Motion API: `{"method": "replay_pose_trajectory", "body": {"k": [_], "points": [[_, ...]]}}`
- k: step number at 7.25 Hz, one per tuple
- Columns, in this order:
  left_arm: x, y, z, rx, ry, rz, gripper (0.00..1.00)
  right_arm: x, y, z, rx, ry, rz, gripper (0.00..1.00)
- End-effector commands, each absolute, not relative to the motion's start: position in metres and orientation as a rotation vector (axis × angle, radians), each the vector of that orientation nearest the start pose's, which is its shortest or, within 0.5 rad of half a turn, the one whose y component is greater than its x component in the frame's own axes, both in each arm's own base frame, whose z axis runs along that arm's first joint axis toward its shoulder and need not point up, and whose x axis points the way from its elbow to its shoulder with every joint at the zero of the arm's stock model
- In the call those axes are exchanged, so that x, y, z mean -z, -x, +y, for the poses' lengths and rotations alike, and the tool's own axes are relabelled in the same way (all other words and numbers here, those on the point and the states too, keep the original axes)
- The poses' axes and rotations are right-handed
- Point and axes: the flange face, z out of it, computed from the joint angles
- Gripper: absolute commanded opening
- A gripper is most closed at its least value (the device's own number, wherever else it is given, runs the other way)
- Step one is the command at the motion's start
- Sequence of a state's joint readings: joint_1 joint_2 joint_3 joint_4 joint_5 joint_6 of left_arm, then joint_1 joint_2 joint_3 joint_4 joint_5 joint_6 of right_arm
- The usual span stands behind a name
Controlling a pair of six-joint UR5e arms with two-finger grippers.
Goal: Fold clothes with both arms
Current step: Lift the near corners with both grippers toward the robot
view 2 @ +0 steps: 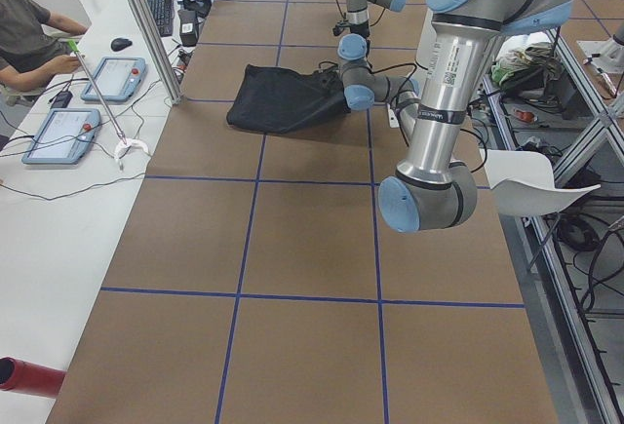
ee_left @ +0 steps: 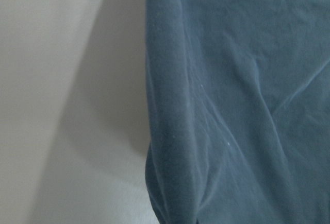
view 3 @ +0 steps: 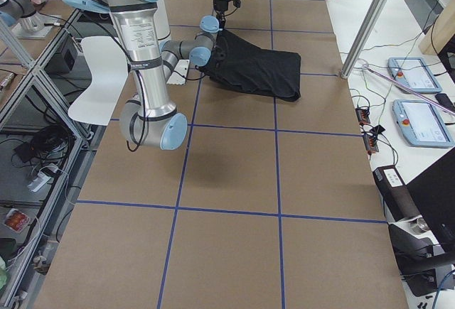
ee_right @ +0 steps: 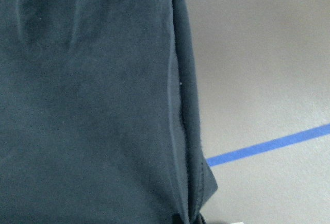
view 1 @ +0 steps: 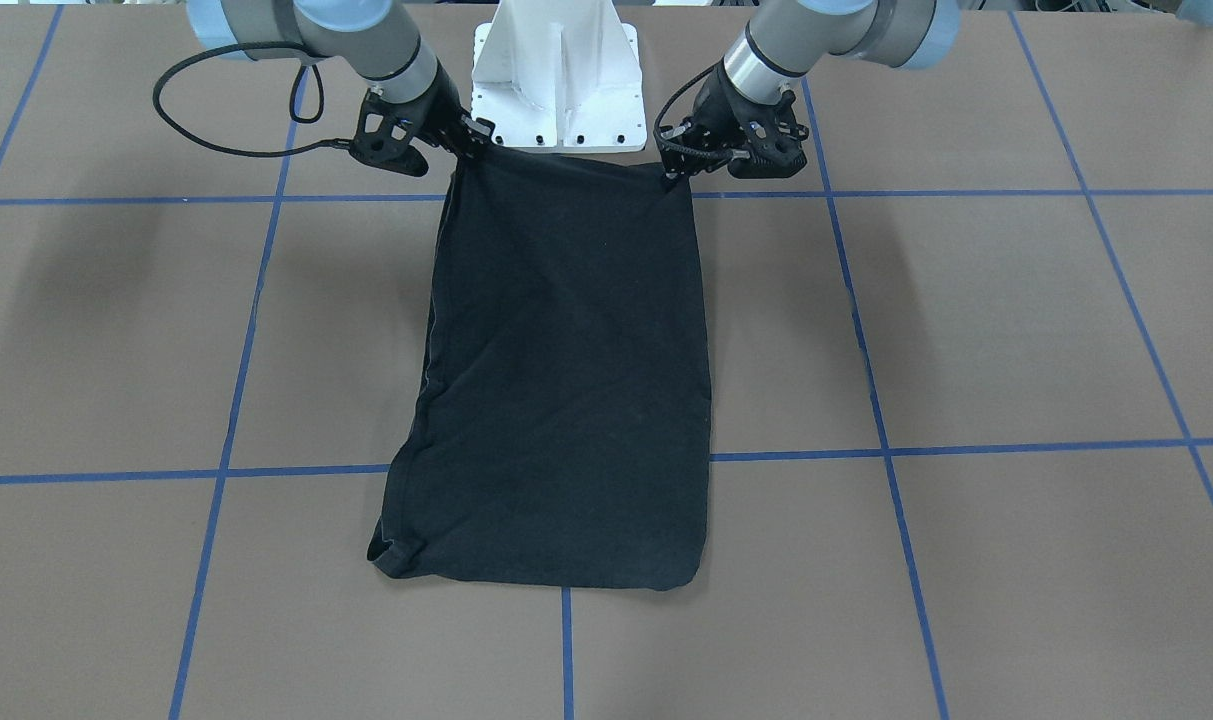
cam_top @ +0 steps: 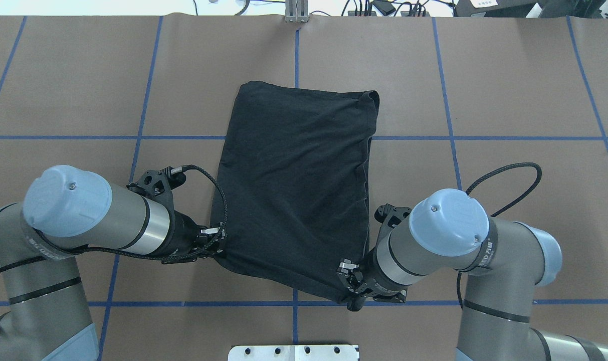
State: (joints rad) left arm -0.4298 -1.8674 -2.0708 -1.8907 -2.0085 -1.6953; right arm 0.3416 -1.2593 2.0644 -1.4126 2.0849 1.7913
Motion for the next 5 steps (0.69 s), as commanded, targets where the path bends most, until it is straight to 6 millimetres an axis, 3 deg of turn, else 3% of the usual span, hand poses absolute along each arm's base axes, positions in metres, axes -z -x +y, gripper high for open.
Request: {"method": "replay_pose_trajectory", "body": {"k": [1, 2, 4, 5], "points": [[-0.229, -0.453, -0.256, 0.242, 0.353, 1.115, 0.00, -0.246, 0.439, -0.238, -0.184, 0.541, -0.982, 0.00], [-0.217, -0.452, -0.233, 0.238, 0.404, 1.125, 0.00, -0.240, 0.425, -0.244, -0.155, 0.641, -0.983, 0.00], [-0.185, -0.420, -0.210, 0.188, 0.481, 1.188, 0.00, -0.235, 0.413, -0.257, -0.162, 0.663, -0.999, 0.00], [-0.179, -0.407, -0.222, 0.194, 0.484, 1.208, 0.00, -0.234, 0.405, -0.271, -0.188, 0.648, -1.012, 0.00]]}}
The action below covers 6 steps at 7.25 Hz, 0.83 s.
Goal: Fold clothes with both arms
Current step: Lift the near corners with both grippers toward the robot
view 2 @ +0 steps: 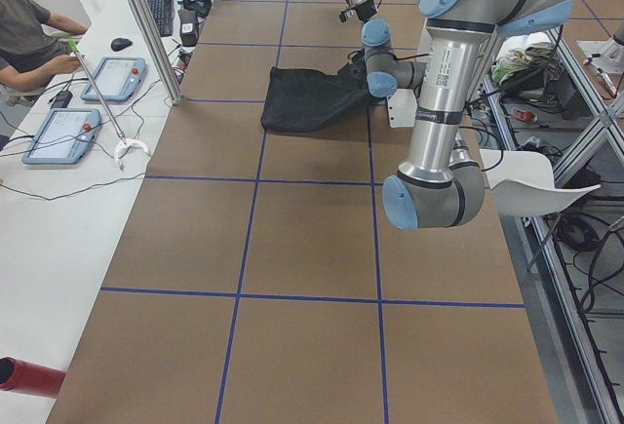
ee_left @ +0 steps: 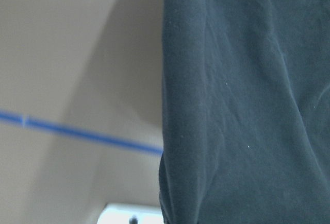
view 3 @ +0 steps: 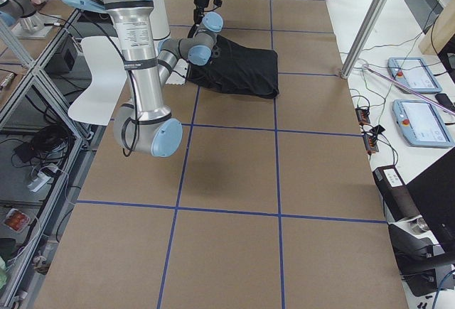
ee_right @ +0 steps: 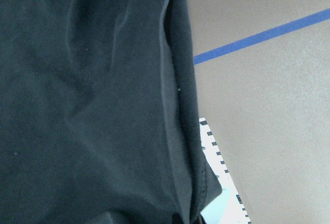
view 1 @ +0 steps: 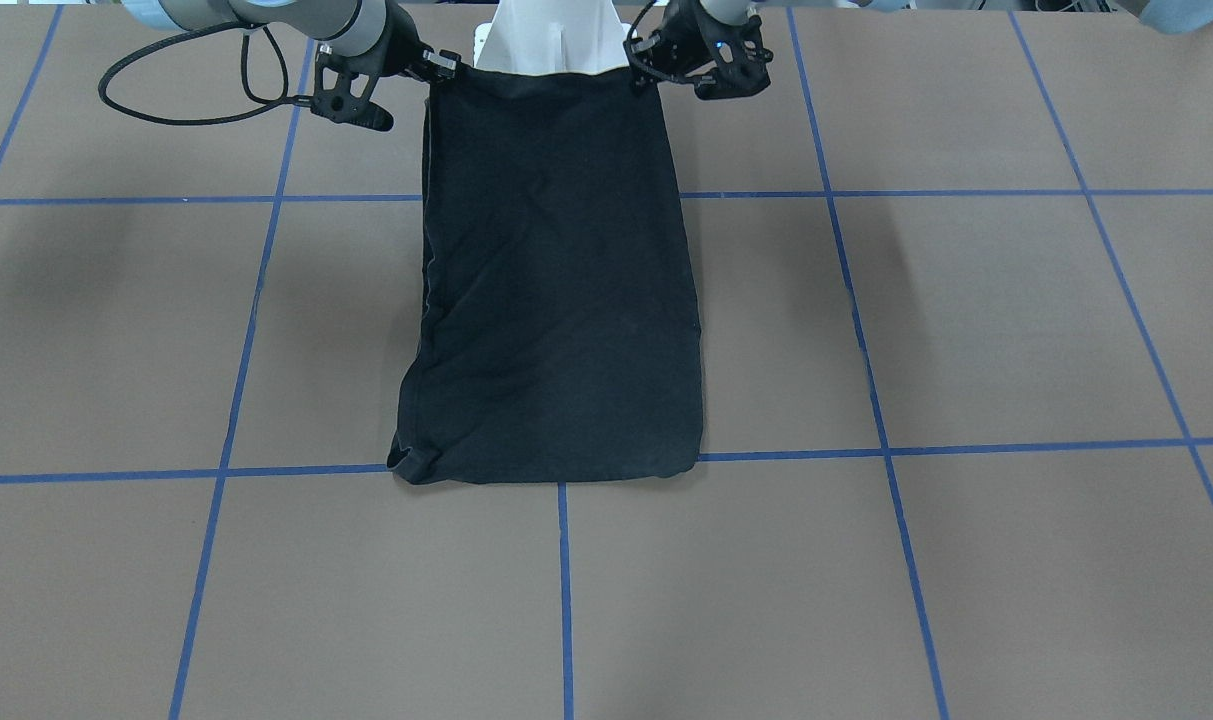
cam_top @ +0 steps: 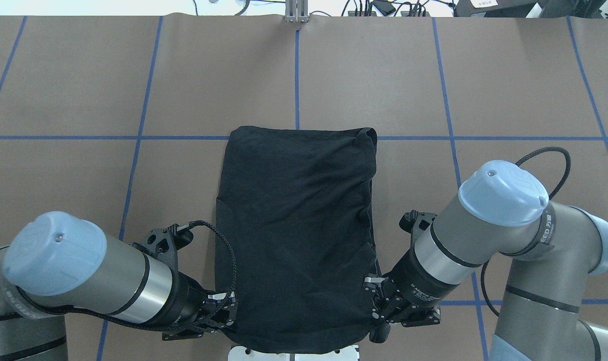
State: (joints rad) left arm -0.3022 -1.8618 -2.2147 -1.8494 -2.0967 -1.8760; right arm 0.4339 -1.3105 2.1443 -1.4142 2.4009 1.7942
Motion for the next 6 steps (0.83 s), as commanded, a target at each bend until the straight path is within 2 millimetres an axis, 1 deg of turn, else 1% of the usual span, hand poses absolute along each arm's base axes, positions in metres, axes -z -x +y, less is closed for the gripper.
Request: {"method": "replay_pose_trajectory", "body": {"k": [1, 2, 3, 4, 5, 6], "points": [[-0.176, -0.389, -0.253, 0.253, 0.436, 1.235, 0.00, -0.233, 0.391, -0.291, -0.223, 0.635, -1.029, 0.00], [-0.176, -0.371, -0.282, 0.301, 0.383, 1.257, 0.00, -0.231, 0.377, -0.312, -0.265, 0.607, -1.051, 0.00], [-0.167, -0.363, -0.305, 0.337, 0.345, 1.284, 0.00, -0.223, 0.366, -0.332, -0.294, 0.576, -1.079, 0.00], [-0.156, -0.372, -0.329, 0.364, 0.323, 1.296, 0.00, -0.211, 0.363, -0.350, -0.314, 0.551, -1.105, 0.00], [-0.159, -0.386, -0.351, 0.393, 0.315, 1.277, 0.00, -0.202, 0.361, -0.372, -0.347, 0.525, -1.121, 0.00], [-0.167, -0.395, -0.365, 0.411, 0.308, 1.269, 0.00, -0.198, 0.372, -0.401, -0.384, 0.510, -1.116, 0.00]]}}
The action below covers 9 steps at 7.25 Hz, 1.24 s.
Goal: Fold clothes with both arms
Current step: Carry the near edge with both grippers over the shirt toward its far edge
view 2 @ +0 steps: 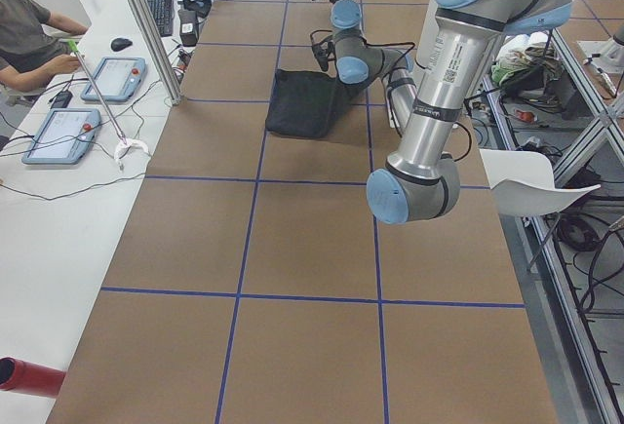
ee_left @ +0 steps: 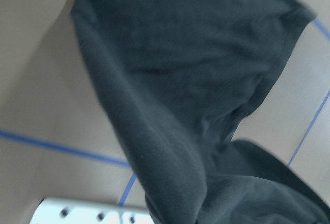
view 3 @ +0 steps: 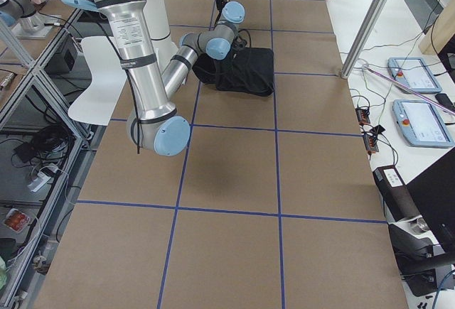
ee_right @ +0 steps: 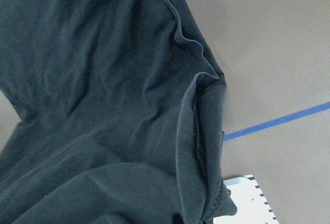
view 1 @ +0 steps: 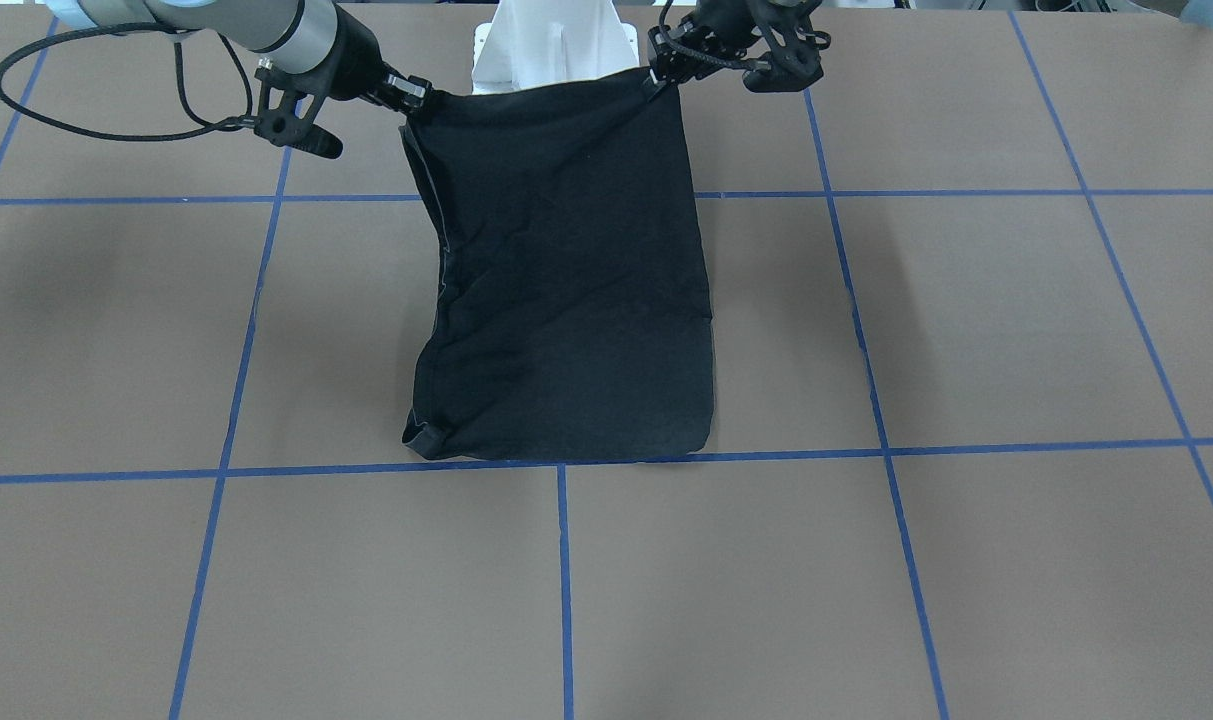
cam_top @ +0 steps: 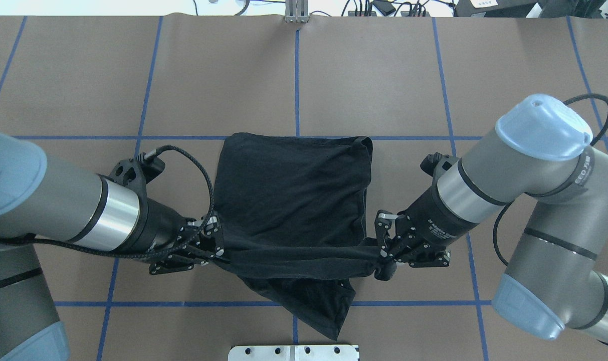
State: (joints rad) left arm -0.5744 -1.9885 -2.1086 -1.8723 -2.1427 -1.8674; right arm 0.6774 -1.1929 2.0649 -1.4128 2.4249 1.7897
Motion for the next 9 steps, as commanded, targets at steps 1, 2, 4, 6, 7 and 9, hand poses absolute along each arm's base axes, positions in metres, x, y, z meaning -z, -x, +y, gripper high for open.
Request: {"method": "replay_pose_trajectory", "body": {"k": [1, 2, 4, 6, 7, 9], "points": [[-0.176, -0.392, -0.385, 0.435, 0.284, 1.288, 0.00, -0.191, 0.386, -0.433, -0.420, 0.501, -1.108, 0.00], [-0.185, -0.387, -0.403, 0.467, 0.269, 1.279, 0.00, -0.190, 0.396, -0.460, -0.454, 0.493, -1.093, 0.00], [-0.208, -0.387, -0.437, 0.518, 0.246, 1.271, 0.00, -0.200, 0.402, -0.492, -0.513, 0.466, -1.065, 0.00], [-0.239, -0.407, -0.473, 0.541, 0.232, 1.274, 0.00, -0.201, 0.415, -0.516, -0.557, 0.425, -1.041, 0.00], [-0.248, -0.412, -0.483, 0.545, 0.225, 1.279, 0.00, -0.199, 0.428, -0.529, -0.566, 0.428, -1.026, 0.00], [-0.255, -0.423, -0.495, 0.546, 0.220, 1.287, 0.00, -0.209, 0.446, -0.549, -0.597, 0.414, -0.995, 0.00]]}}
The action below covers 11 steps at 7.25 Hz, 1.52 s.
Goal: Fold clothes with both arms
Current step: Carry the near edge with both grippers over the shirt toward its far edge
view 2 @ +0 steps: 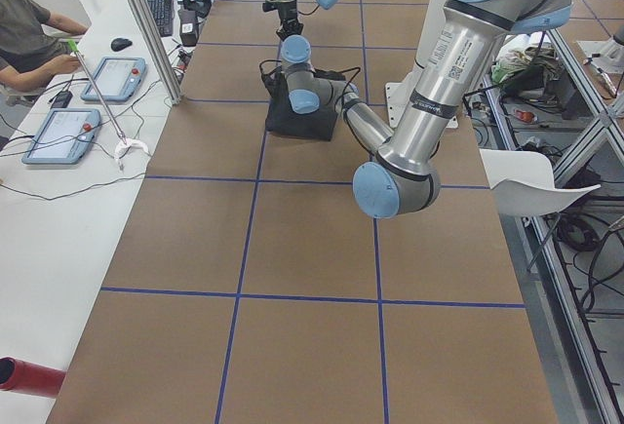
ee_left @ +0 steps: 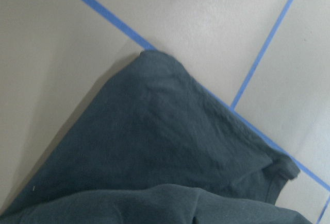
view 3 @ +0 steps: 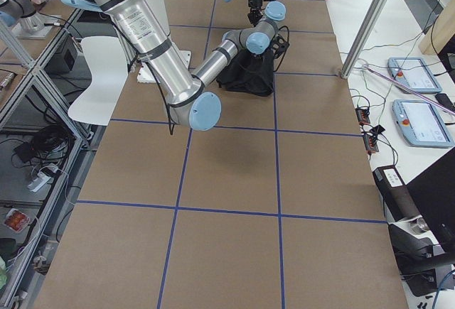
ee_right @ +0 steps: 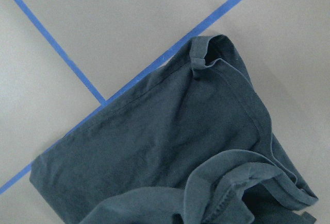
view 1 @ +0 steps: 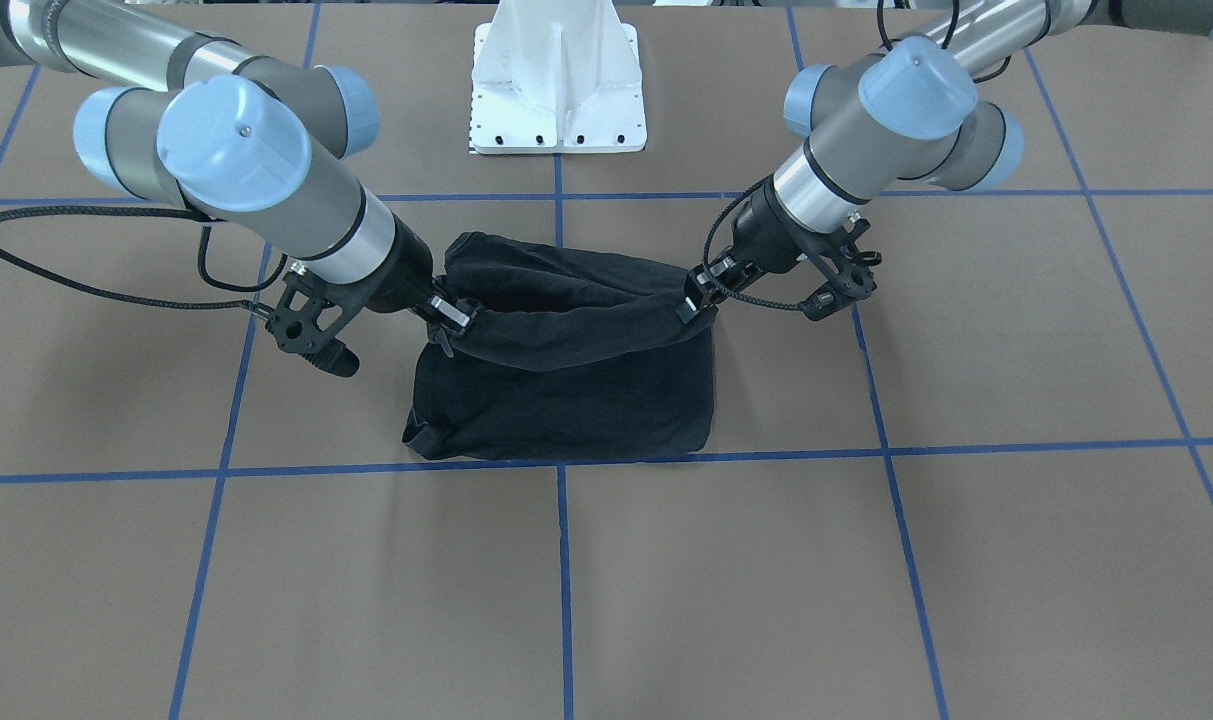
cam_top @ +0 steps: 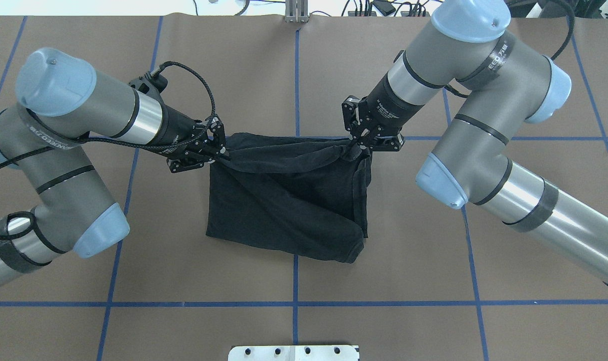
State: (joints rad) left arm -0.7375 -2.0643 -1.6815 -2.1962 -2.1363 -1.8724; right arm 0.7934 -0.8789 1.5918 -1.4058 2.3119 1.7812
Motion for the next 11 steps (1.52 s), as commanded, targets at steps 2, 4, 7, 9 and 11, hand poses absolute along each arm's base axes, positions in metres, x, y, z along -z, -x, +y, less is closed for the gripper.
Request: {"method": "replay_pose_trajectory", "body": {"k": [2, 4, 7, 9, 11], "points": [[-0.272, -0.427, -0.513, 0.569, 0.211, 1.288, 0.00, -0.237, 0.458, -0.569, -0.632, 0.387, -0.974, 0.00], [-0.291, -0.434, -0.536, 0.607, 0.164, 1.293, 0.00, -0.261, 0.460, -0.586, -0.684, 0.363, -0.927, 0.00], [-0.278, -0.459, -0.561, 0.620, 0.159, 1.292, 0.00, -0.258, 0.463, -0.591, -0.692, 0.359, -0.923, 0.00], [-0.268, -0.475, -0.577, 0.664, 0.164, 1.281, 0.00, -0.244, 0.478, -0.603, -0.692, 0.363, -0.918, 0.00], [-0.267, -0.481, -0.585, 0.694, 0.151, 1.274, 0.00, -0.245, 0.478, -0.605, -0.694, 0.363, -0.915, 0.05]]}}
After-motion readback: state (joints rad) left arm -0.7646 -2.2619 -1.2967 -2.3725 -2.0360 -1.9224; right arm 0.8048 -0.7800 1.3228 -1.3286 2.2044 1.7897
